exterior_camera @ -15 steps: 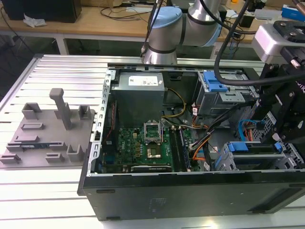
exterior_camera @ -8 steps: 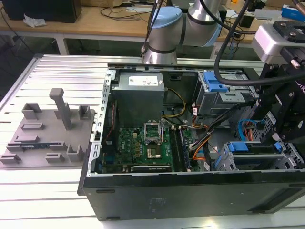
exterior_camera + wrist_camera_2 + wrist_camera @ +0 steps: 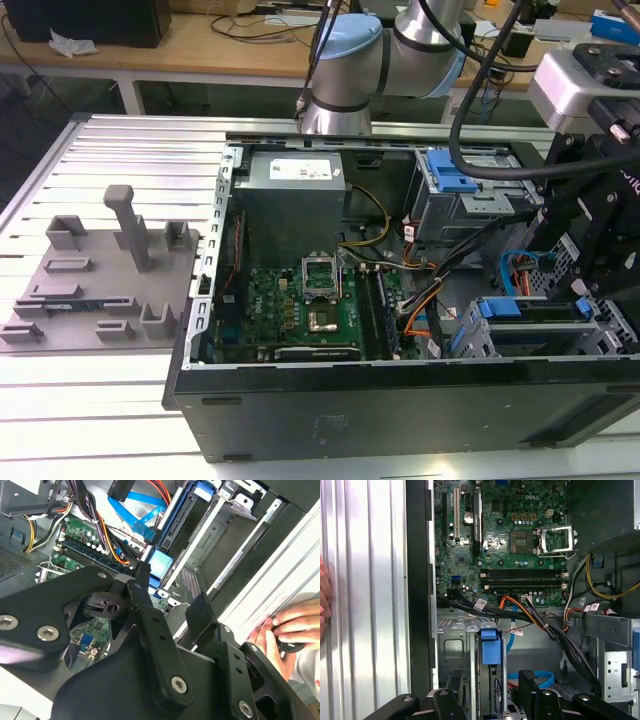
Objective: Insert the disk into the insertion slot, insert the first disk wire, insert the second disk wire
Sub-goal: 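Insert the first disk wire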
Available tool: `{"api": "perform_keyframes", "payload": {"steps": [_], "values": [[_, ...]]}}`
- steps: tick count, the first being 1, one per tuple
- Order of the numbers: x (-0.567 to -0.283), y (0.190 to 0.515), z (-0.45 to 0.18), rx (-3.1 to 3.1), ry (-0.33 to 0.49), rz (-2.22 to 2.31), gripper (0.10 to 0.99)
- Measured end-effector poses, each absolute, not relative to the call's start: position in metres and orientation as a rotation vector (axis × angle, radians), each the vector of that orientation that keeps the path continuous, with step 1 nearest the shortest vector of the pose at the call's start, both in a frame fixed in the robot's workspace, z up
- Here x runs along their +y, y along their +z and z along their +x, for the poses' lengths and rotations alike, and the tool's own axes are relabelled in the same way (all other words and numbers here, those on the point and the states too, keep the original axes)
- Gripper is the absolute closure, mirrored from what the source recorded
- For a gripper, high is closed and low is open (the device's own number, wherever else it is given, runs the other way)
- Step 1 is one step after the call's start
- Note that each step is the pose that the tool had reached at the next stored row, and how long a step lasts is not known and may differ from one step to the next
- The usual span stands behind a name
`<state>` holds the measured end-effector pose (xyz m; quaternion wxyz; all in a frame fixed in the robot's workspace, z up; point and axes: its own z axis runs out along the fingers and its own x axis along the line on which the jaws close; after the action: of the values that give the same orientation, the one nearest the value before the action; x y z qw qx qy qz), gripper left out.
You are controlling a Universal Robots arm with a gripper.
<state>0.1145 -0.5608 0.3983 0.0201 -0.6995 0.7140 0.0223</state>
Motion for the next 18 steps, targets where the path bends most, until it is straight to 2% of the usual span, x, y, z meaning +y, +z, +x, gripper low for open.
{"api": "perform_keyframes", "payload": {"steps": [4, 7, 12, 18], "values": [[-0.535, 0.398, 0.115, 2.256, -0.022, -2.210, 0.525], [-0.512, 0.398, 0.115, 2.317, -0.171, -2.270, 0.525], [-0.497, 0.396, 0.115, 2.375, -0.329, -2.322, 0.525], [-0.489, 0.390, 0.114, 2.395, -0.366, -2.327, 0.525]]}}
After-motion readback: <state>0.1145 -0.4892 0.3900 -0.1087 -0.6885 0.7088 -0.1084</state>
